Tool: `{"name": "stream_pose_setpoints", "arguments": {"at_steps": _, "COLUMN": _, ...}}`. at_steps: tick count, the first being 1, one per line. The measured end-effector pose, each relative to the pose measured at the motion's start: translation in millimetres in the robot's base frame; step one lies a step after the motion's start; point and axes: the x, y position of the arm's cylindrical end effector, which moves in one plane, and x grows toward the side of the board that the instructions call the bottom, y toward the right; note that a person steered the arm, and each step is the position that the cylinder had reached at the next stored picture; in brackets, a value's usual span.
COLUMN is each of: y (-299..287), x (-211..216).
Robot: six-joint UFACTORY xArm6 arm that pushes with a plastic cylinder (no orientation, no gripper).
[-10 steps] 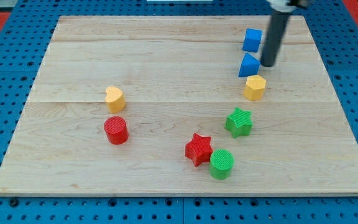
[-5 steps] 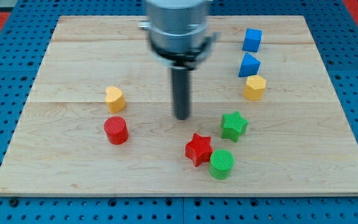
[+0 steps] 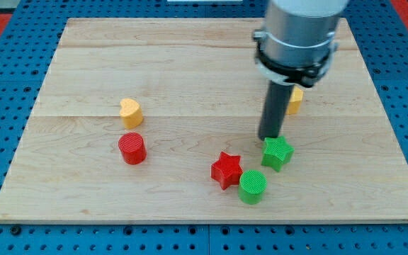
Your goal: Push green star beside red circle
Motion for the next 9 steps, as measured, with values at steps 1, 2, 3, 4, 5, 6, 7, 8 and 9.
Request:
{"name": "stream_pose_setpoints", "arguments": {"at_steps": 1, "y": 56.6, "x": 13.6}}
{"name": "stream_pose_setpoints", "arguments": {"at_steps": 2, "y": 33.3, "x": 33.6}}
{"name": "stream_pose_setpoints", "arguments": {"at_steps": 3, "y": 29.8, "x": 82.5}}
{"name": "stream_pose_setpoints", "arguments": {"at_steps": 4, "y": 50.6, "x": 82.5}}
{"name": "stream_pose_setpoints", "arguments": {"at_steps": 5, "y": 108.7, "x": 102.0}}
{"name": "stream_pose_setpoints", "arguments": {"at_steps": 6, "y": 69.2, "x": 131.3}}
{"name": "stream_pose_setpoints", "arguments": {"at_steps": 7, "y": -44.6, "x": 98.0}}
{"name": "stream_pose_setpoints", "arguments": {"at_steps": 8, "y": -151.1, "x": 58.8}}
{"name": "stream_pose_setpoints", "arguments": {"at_steps": 9, "y": -160.2, "x": 37.2}}
